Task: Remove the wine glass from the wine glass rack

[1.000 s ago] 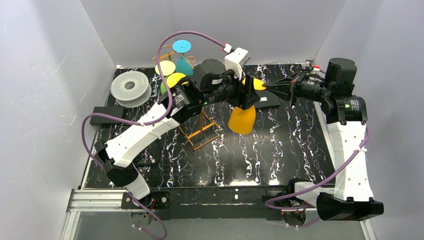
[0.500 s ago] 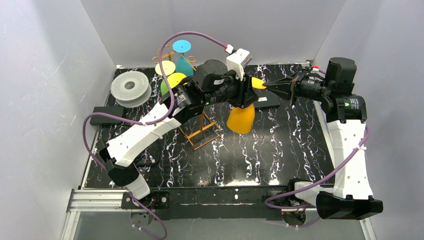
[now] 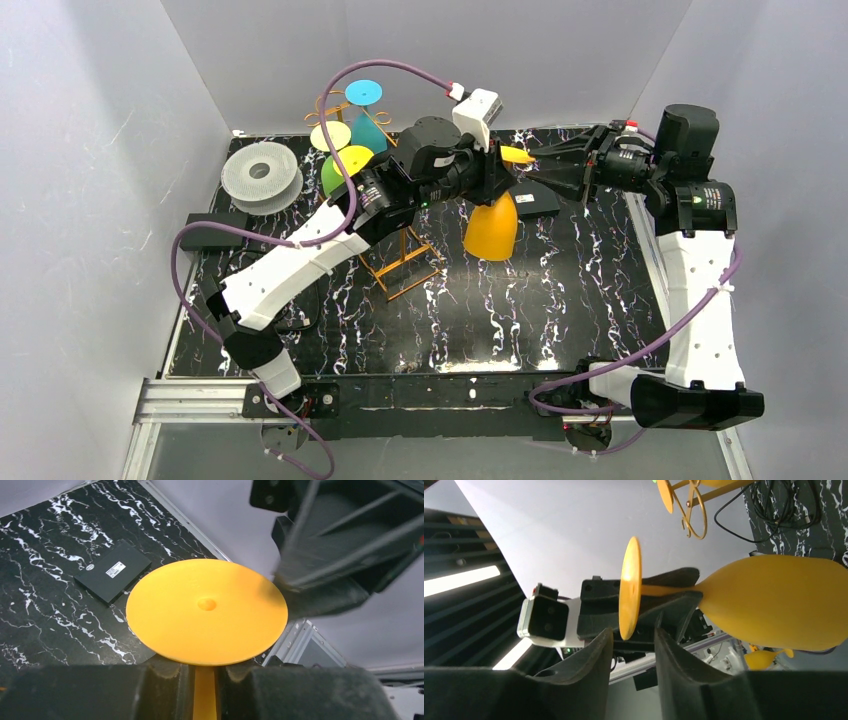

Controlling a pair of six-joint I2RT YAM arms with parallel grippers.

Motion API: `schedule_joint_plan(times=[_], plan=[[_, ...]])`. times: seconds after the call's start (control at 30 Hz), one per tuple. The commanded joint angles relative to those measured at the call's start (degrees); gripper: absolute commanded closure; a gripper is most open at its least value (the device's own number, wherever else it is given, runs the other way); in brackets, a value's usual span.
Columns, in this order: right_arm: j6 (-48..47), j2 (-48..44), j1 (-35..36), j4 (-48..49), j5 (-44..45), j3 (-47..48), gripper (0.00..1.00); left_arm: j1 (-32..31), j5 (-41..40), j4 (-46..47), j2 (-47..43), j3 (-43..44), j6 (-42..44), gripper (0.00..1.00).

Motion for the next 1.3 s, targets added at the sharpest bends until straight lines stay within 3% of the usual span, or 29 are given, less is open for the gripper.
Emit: schedule_joint_plan(times=[0.0,0.07,0.2,0.5,0.63,0.77,1.0,1.2,1.27], plan=[[-1.73,-0.30,0.21,0.89,-3.61,3.27,0.45,0.13,-6.00,3.84,-0.66,0.88,-2.21,1.00],[-2.25,-0.19,0.21,0.71,-2.94,3.87,0.29,0.17,-7.33,4.43,-1.09,0.33,-2.87,1.00],[-3.44,-0.12,0.21,0.61,-1.27,5.51,0.21,0.14,-8.24,4.49,-1.81,0.40,-2.97,1.00],[-13.05,0.91,-2.01,-4.74,9.01,16.19,0.16,0.22,-9.31,5.89,-4.74,-0.05,-1.63,1.00],[-12.23,-3.46,-3.18,0.61,15.10,13.49,0.15,0.23,-11.79,5.69,-5.73,0.60,-2.14,1.00],[-8.39,-7.37,-3.95,11.89,14.46,7.69,0.14,0.19,-15.16,6.09,-7.16,1.33,-2.27,1.00],[-19.60,-5.35,-3.97,5.90,17.91,18.53,0.12,0.30,-17.59,5.56,-8.85,1.71,-2.65,1.00],[-22.03,-11.29,-3.98,22.76,23.93,12.06,0.06,0.41,-17.38,5.03,-9.12,3.03,-3.24,1.00],[-21.85,-11.70,-3.94,20.79,27.37,12.48,0.02,0.48,-17.25,4.21,-8.64,4.37,-3.00,1.00]])
